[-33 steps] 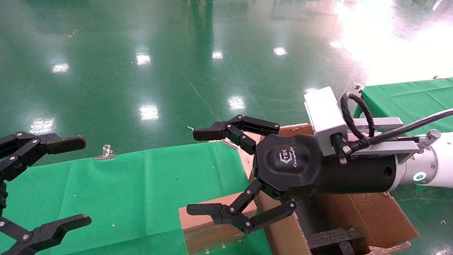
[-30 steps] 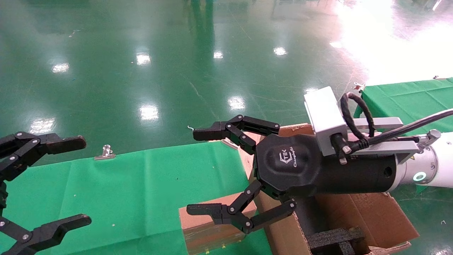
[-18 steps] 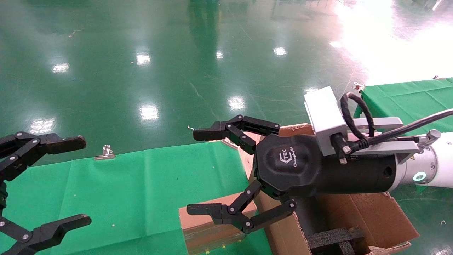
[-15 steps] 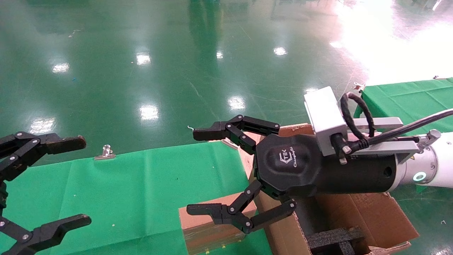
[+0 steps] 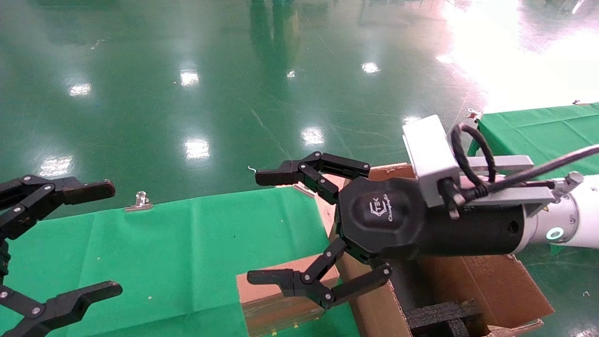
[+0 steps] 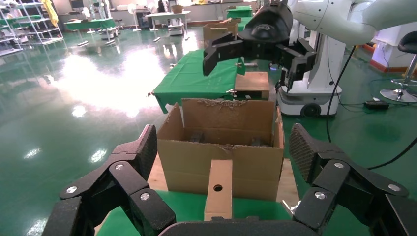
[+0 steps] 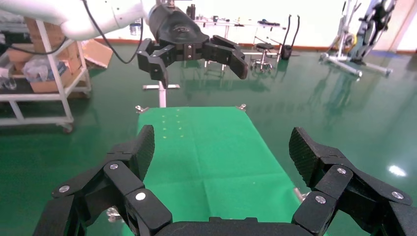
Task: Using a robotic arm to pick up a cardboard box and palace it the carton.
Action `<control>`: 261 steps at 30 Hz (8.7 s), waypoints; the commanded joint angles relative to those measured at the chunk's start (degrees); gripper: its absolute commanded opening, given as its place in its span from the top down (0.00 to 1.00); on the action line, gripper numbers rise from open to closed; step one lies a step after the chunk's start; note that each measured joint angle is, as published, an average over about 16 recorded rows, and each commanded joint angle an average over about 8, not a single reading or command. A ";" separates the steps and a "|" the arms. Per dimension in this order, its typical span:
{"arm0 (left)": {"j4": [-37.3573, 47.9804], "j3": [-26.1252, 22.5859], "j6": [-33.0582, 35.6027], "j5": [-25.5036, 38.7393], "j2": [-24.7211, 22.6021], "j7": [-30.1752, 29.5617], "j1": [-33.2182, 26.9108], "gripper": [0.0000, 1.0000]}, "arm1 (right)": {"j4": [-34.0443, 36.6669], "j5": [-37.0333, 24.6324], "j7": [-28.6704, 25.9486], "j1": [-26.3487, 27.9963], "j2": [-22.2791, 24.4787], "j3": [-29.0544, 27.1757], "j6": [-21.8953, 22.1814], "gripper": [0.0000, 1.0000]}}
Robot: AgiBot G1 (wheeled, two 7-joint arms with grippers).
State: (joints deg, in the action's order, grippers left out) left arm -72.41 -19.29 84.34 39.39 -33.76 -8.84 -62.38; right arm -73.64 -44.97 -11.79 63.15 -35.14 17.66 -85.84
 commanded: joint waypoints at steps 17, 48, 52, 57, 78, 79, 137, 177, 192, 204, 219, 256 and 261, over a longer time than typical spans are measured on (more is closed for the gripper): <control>0.01 -0.02 0.00 -0.01 0.00 0.01 -0.01 1.00 | 2.87 -27.70 -4.50 17.95 -8.75 16.96 -4.55 0.00; 0.01 -0.04 -0.01 -0.03 0.01 0.02 -0.01 0.00 | 10.97 -44.49 2.67 32.45 -21.67 42.03 -3.91 0.07; 0.02 -0.04 -0.02 -0.04 0.02 0.03 0.00 0.00 | 11.26 -44.50 2.80 32.78 -22.01 42.77 -3.86 0.53; 0.03 -0.04 -0.03 -0.05 0.02 0.03 0.00 0.00 | 11.32 -44.47 2.83 32.88 -22.05 42.89 -3.86 1.00; 0.03 -0.04 -0.03 -0.05 0.02 0.03 0.00 0.00 | 11.07 -44.30 2.80 32.52 -21.77 42.23 -3.86 1.00; 0.03 -0.04 -0.03 -0.05 0.02 0.03 0.00 0.00 | 11.06 -44.29 2.80 32.52 -21.76 42.22 -3.85 1.00; 0.04 -0.08 -0.03 -0.07 0.03 0.05 -0.02 0.00 | 21.01 -23.68 7.53 72.58 -10.32 67.53 -5.44 1.00; 0.04 -0.12 -0.05 -0.10 0.04 0.07 -0.03 0.00 | 11.85 -27.18 -31.14 76.04 20.24 91.73 11.05 1.00; 0.05 -0.11 -0.07 -0.13 0.05 0.07 -0.02 0.00 | 5.81 -28.18 -37.78 75.56 25.24 92.29 15.70 1.00; 0.07 -0.12 -0.06 -0.13 0.05 0.08 -0.02 0.00 | 5.20 -29.30 -46.34 72.25 21.78 94.23 20.83 1.00; 0.07 -0.13 -0.07 -0.14 0.05 0.08 -0.03 0.00 | -0.67 -41.22 -63.36 71.07 20.82 97.01 27.10 1.00; 0.07 -0.16 -0.08 -0.16 0.07 0.10 -0.03 0.00 | 8.61 -40.32 -67.93 62.39 15.73 99.38 39.53 1.00; 0.07 -0.17 -0.08 -0.16 0.07 0.10 -0.04 0.00 | 9.10 -40.39 -68.03 61.25 15.18 99.79 40.37 1.00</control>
State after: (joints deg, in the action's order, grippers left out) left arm -72.35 -19.46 84.26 39.22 -33.69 -8.74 -62.41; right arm -64.65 -85.36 -79.93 124.27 -19.92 117.50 -45.32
